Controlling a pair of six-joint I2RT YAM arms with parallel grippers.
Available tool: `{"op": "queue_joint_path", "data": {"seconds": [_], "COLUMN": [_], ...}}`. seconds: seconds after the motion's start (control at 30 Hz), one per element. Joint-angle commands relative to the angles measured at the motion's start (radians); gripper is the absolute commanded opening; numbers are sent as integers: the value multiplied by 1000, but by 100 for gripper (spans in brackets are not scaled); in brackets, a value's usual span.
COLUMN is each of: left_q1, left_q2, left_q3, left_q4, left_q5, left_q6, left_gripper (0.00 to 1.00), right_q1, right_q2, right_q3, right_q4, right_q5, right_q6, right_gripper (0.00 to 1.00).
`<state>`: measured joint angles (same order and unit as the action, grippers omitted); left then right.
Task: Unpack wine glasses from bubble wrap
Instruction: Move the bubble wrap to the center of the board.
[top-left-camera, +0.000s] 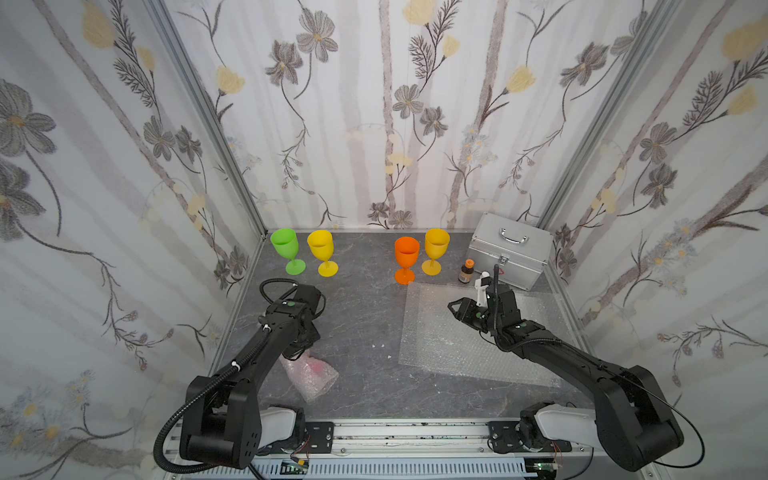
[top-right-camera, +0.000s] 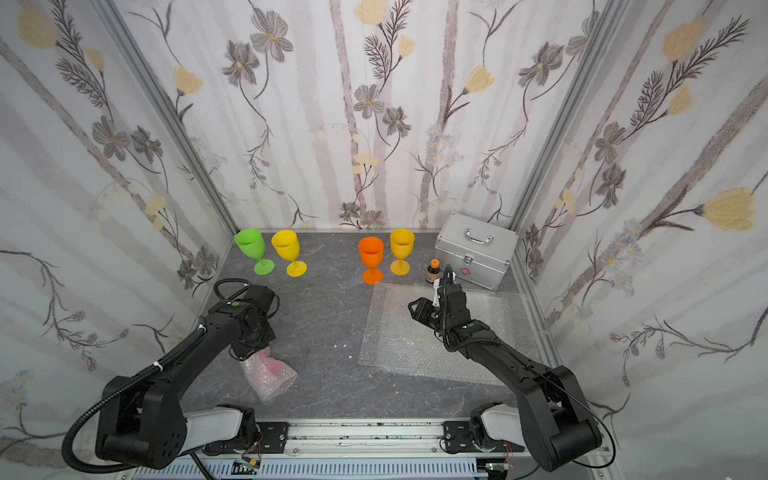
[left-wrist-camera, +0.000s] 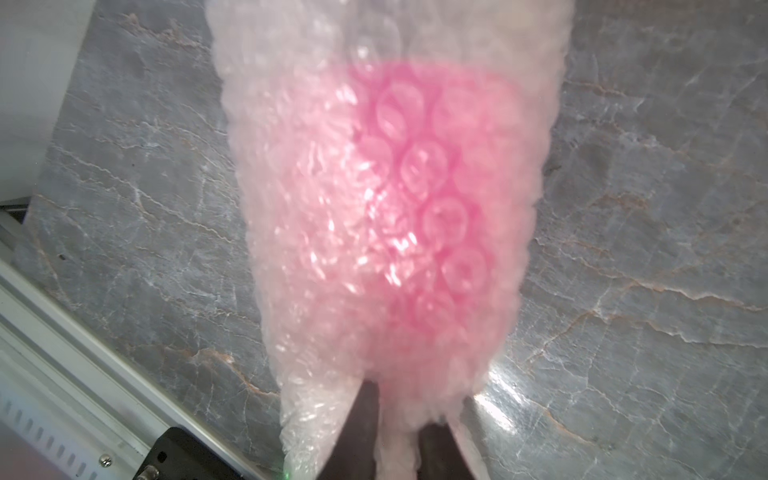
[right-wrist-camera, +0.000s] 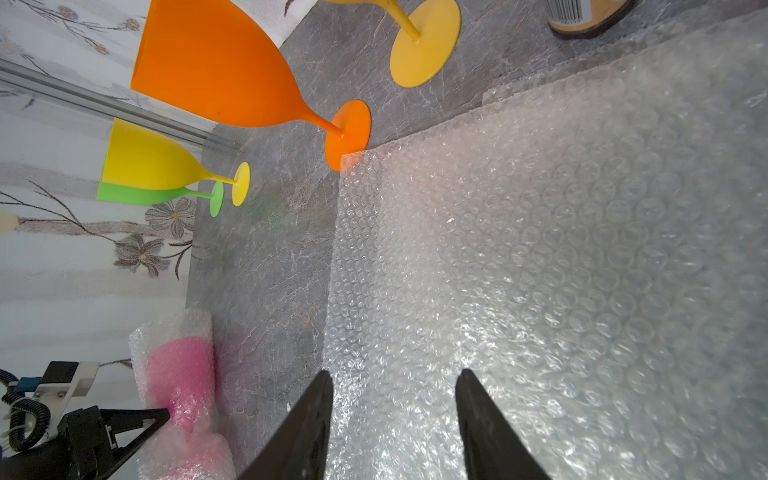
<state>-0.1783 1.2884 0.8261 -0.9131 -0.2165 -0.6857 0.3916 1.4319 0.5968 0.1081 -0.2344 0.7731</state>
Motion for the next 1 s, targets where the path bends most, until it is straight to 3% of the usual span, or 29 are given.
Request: {"op": "queue_joint_path", "data": {"seconds": [0.0,0.7,0.97], "left_q1": [-17,-346,-409], "left_q2": [17,175,278], "left_q3": [18,292,322], "left_q4": [29,-8,82], "left_q5": [28,42,111], "left_q6": [16,-42,-55], "left_gripper": [0,0,0], "right_q1": [0,3,10], "right_q2": [16,1,-24], "right_q3": [14,39,25], "right_q4": [36,-13,-28], "right_q5": [-8,-2,12], "right_q6": [-3,-15,-17], "right_gripper": [48,47,48]}}
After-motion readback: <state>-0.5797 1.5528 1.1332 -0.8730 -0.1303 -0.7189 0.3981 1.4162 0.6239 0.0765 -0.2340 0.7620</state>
